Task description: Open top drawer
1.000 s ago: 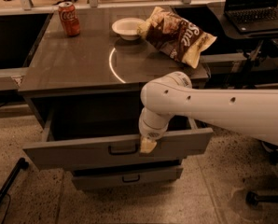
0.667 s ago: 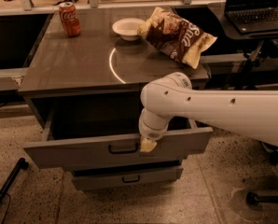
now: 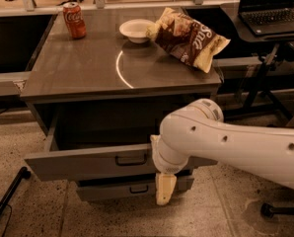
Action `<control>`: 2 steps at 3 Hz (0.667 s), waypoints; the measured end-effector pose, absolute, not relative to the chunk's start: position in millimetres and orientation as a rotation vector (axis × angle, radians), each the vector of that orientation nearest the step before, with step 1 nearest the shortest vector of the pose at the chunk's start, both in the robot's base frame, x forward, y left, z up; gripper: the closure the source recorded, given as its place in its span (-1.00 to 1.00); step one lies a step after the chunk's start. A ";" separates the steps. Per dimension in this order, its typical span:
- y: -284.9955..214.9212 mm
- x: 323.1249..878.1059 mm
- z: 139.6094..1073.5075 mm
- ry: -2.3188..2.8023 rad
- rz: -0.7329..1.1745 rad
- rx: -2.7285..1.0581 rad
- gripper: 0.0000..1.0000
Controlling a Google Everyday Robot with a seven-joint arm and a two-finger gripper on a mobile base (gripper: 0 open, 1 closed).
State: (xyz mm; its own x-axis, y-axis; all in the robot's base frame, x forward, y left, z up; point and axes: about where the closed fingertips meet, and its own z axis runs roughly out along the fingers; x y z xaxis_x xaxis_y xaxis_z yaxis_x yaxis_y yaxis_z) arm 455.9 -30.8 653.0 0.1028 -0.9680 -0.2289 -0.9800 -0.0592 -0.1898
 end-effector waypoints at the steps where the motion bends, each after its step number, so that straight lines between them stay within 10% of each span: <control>1: -32.0 426.6 656.8 1.887 0.054 -2.107 -1.00; 2: -31.5 410.4 667.2 1.838 0.054 -2.125 -1.00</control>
Offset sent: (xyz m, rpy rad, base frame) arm -0.0577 -0.0002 0.0209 0.0304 -0.0407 0.0858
